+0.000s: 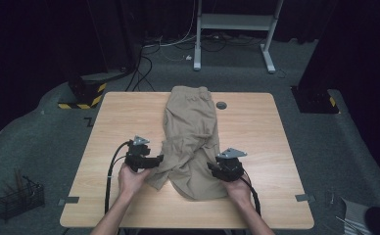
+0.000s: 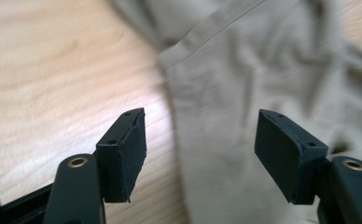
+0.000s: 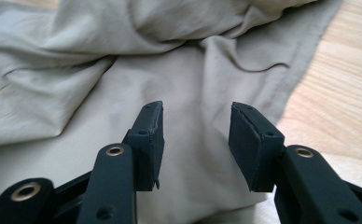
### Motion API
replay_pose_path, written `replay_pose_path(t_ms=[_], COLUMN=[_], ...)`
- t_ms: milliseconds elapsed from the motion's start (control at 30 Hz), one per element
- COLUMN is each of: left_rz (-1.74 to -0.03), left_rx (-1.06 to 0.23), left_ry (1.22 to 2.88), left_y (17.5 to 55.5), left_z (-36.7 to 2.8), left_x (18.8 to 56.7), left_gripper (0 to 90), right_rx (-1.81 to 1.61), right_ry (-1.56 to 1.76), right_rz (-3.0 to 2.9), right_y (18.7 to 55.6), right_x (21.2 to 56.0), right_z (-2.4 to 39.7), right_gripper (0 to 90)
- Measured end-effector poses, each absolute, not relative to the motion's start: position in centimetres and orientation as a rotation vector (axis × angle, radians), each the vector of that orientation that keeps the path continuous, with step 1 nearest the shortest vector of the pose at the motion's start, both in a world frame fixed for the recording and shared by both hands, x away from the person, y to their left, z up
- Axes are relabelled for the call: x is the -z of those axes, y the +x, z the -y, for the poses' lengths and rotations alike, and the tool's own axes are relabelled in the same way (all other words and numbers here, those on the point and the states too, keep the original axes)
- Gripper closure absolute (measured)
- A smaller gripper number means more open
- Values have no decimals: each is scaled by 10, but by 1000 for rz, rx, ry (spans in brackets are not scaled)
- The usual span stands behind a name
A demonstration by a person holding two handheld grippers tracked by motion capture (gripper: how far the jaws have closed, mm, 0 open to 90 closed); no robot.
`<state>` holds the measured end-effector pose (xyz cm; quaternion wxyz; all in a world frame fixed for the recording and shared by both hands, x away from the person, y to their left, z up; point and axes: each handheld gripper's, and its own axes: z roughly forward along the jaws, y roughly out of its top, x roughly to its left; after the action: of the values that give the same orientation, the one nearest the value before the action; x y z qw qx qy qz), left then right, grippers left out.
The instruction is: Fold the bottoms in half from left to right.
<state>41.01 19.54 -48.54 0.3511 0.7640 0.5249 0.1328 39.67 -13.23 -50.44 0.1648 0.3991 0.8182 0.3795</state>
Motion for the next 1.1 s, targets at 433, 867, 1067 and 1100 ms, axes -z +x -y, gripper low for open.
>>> replay_pose_path(t_ms=[433,867,1067,1100], left_rz=[-1396,-1296,-1154,-1125], left_rx=[-188,-217,-295,-302], left_ry=[1963,2013,1933,1934], left_y=[428,421,396,392], left_z=[-185,-180,-179,-178], left_x=[509,505,475,471], left_gripper=[463,863,867,867], right_rx=[-1024,-1035,-1023,-1034], right_ry=[1125,1115,1124,1123], right_rz=[-2376,-2369,-2361,-2353], right_y=[392,393,390,388], right_x=[520,521,516,514], right_z=[133,134,136,137], right_gripper=[561,563,548,548])
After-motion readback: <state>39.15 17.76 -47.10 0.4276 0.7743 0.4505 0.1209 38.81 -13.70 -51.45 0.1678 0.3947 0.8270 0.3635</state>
